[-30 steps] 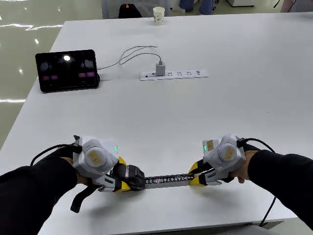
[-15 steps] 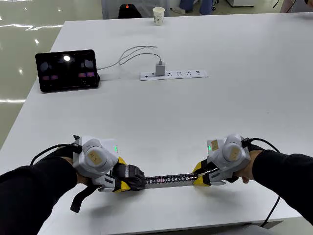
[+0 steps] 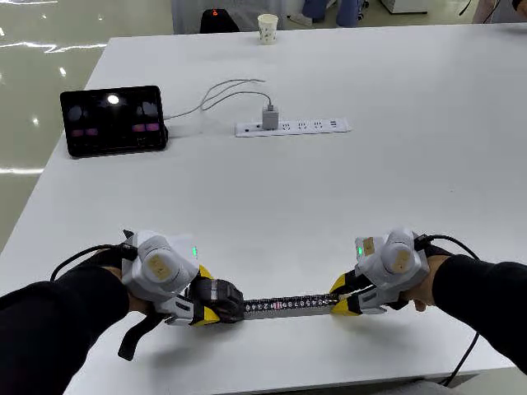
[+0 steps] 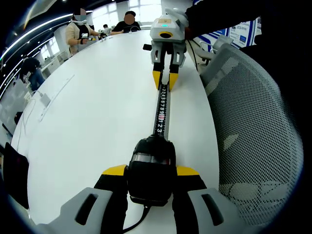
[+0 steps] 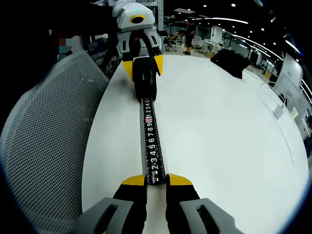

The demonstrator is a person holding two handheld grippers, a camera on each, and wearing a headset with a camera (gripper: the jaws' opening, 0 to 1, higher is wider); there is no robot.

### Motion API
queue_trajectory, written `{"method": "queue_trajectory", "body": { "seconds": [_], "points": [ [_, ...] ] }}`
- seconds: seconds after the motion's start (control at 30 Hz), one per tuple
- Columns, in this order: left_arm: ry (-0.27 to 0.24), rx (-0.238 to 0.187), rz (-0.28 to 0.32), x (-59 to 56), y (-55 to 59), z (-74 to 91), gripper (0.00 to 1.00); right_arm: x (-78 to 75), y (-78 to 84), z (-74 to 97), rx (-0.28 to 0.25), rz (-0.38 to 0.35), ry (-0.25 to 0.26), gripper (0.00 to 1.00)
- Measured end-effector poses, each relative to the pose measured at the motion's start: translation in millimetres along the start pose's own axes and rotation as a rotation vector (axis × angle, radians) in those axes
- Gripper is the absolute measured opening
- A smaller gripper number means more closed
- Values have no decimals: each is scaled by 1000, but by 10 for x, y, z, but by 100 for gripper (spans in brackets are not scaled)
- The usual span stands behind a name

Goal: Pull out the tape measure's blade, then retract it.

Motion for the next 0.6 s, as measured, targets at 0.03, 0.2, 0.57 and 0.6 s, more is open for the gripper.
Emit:
{"method": "queue_trajectory", "body": {
  "seconds": [0.03,0.2,0.57,0.6],
  "points": [
    [0,0,0,1,0,-1,29,0,4,-1,0,0,0,11],
    [1,1,0,1,3,-1,29,10,26,10,3,3,2,11],
    [-1,3,0,3,4,-2,29,10,90,34,6,1,2,11],
    [-1,2,1,3,4,-2,29,10,94,39,6,1,2,11]
  ]
}}
Point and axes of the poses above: the centre of the closed fingertips' face, and the gripper's own axes: z roughly backward along the fingers, x roughly to its left, y roughly out of its underside, the point moved 10 cm from there along z, roughly backward along the fingers, and after that the axes turned 12 degrees about x, right-handed, at the moved point
